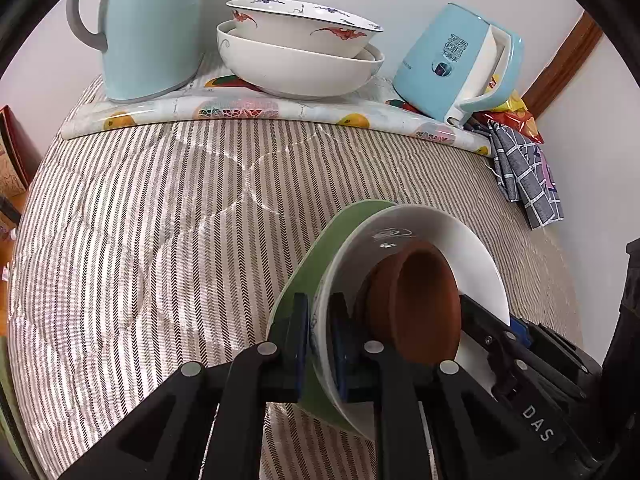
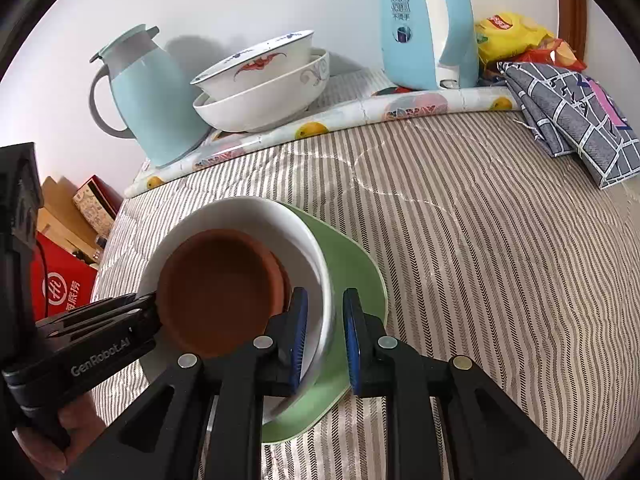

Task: Organize plates and bowls
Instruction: 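Carry the white bowl with both grippers onto the light-green plate and lower it, then open both grippers and pull them back from the white bowl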

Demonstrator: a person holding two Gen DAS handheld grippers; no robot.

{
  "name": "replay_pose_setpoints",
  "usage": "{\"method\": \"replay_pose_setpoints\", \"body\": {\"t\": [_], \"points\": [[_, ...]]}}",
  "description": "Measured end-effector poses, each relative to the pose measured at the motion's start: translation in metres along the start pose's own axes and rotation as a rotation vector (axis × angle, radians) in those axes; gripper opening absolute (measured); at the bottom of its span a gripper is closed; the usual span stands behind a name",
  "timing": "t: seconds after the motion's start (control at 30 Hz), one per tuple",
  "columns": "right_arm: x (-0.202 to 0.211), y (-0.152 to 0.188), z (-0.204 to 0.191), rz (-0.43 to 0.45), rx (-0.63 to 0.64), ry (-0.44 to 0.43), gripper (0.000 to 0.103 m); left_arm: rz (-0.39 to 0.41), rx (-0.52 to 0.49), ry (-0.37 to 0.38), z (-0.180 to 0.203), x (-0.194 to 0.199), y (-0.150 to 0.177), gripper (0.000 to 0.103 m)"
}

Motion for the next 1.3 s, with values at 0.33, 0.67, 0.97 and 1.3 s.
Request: {"method": "replay_pose_setpoints", "body": {"t": [0.33,0.67,0.97,1.3], "points": [[0.01,0.006,0.0,0.015,0.001,0.003,0.021,-0.017,0.01,0.009,0.0,0.005,0.01,0.014],[0.021,0.013,-0.008,0.018,0.021,-0.014,0.023,-0.002,0.011,0.0,-0.004,0.026,0.02,0.022],[0.049,0.028,-0.014,0.042,0.042,-0.018,0.041,0.051,0.012,-0.028,-0.006,0.06,0.033,0.034],[0.129,0.05,-0.003,0.182,0.058,0.054,0.073,0.165,0.001,-0.043,0.018,0.11,0.062,0.058]]}}
Point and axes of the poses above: each gripper's, at about its wrist camera, not at the fingertips, and x roughly against the way its jaws point, z to its right, y to its underside, the point moved 8 cm from there along -x, roughly the way its jaws point, and after that the axes turned 7 degrees about x, right-handed, at the moved point
